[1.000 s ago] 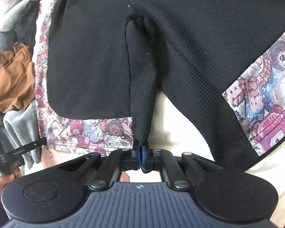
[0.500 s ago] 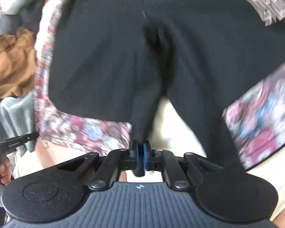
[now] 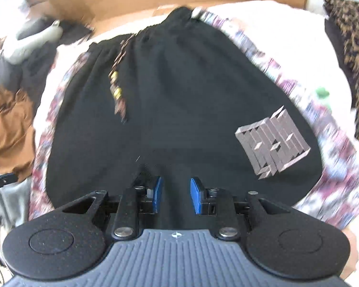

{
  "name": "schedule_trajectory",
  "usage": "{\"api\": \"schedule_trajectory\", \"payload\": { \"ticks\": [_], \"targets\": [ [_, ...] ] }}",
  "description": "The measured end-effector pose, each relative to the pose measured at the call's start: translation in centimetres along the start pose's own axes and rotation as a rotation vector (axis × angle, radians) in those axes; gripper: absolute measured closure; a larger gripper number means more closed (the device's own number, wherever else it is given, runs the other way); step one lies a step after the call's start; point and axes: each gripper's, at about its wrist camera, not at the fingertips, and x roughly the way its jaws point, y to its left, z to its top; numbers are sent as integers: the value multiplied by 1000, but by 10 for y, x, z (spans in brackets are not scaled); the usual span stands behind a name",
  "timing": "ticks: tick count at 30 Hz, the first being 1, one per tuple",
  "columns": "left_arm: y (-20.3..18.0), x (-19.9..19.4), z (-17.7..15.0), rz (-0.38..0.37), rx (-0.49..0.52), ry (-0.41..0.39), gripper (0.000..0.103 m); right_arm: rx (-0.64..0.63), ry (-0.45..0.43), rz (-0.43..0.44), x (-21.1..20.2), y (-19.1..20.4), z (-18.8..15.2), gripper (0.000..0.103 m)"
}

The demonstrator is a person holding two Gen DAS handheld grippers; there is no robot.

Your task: Fold clothes

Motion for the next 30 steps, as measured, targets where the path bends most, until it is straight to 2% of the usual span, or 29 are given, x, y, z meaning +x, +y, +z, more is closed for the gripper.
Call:
{"api": "schedule_trajectory", "payload": {
  "ticks": [7,11,13,17,20,24,27,30],
  "targets": [
    [-14,15,51,0,66,-82,79,-6,-85,-73,12,-18,38,75],
    [-24,33,71,6,106,-130,79,-1,-147,-121,22,-30,56,75],
    [-31,43,80,16,109,-146,84,5,-165,-145,29,-40,66,75],
    [-45,70,94,13,142,-173,85,9,-202,-187,48,-60,84,75],
    [-48,94,96,38,145,-158,86,46,-198,-219,66,-80,95,76],
    [-46,123,93,79,130,-128,88,35,-181,-273,86,-95,101,75],
    [-38,139,87,92,107,-95,88,58,-140,-317,98,-108,100,76],
    [-33,144,81,85,100,-99,88,90,-122,-313,100,-119,97,76]
  ]
}}
